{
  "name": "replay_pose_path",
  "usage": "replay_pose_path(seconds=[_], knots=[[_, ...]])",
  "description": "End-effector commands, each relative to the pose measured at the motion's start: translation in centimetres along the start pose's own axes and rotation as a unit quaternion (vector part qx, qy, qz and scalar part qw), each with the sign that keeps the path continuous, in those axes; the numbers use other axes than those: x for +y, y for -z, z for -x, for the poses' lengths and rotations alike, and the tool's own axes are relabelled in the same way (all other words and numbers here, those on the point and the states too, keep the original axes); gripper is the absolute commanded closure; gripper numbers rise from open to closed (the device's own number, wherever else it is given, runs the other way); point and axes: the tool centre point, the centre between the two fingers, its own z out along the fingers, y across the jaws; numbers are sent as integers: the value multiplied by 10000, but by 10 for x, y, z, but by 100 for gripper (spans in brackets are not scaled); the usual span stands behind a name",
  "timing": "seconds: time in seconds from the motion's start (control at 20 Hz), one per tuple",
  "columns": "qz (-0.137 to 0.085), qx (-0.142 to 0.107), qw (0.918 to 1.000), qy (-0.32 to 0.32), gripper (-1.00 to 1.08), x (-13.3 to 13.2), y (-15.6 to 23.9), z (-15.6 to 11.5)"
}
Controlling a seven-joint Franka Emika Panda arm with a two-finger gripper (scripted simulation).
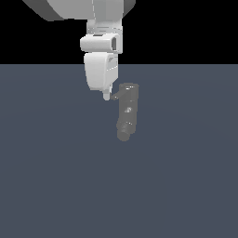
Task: Turn on the faucet by rotating a designated handle.
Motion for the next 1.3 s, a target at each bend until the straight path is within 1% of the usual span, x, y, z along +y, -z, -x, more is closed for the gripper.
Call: replay_pose_path(seconds=[0.0,0.05,1.0,1.05,1.1,1.25], knots=[[13,9,10000,-23,108,5,0,-7],[1,0,10000,0,108,2,0,-2],[14,8,10000,-19,108,1,0,-114],[14,8,10000,-19,108,1,0,-114],[7,-4,9999,130,108,1,0,-92],[8,-2,9999,114,108,-8,0,-103]])
